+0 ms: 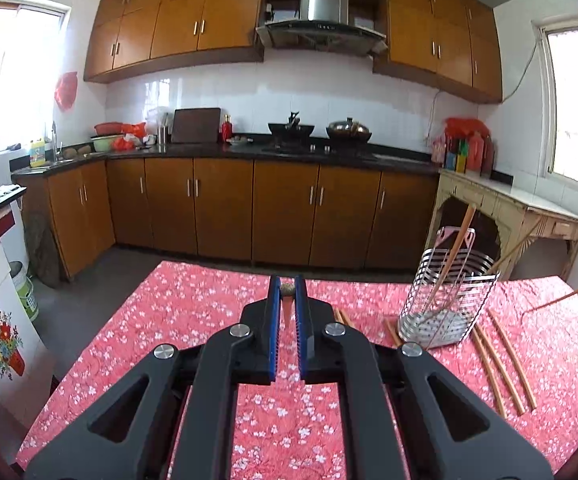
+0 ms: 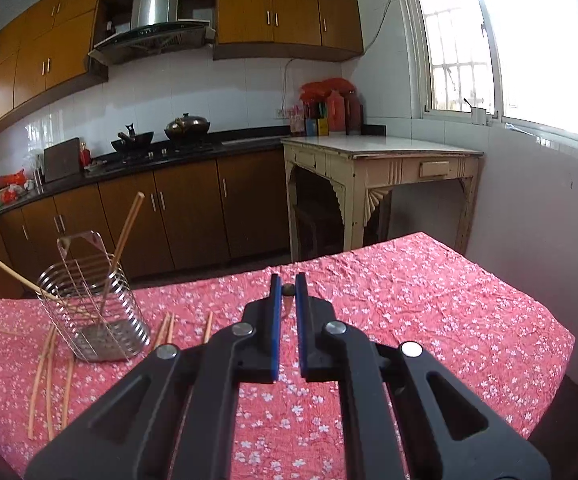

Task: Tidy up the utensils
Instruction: 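Lift both chopsticks upright and carry them over the wire holder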

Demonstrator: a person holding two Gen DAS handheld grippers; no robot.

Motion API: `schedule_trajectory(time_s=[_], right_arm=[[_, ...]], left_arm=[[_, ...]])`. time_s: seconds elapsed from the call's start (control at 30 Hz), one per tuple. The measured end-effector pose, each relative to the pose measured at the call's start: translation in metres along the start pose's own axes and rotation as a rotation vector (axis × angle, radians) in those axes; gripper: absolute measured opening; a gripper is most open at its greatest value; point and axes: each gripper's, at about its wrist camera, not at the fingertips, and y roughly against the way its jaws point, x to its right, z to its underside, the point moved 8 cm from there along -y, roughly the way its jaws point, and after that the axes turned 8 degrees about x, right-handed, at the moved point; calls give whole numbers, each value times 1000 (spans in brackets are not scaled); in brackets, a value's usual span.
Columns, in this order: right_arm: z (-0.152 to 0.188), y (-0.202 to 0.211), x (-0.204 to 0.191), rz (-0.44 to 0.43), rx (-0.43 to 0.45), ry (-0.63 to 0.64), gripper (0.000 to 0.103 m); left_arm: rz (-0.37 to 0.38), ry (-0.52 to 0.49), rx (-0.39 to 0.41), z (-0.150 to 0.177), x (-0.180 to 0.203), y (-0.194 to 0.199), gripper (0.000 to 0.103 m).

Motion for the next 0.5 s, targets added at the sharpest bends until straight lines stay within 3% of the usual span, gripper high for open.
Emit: schedule_trajectory(time_s=[0.5], right_arm=[[-36,25,-13,-105,64,-61,8]], left_arm=[[16,18,105,-37,10,17,7]])
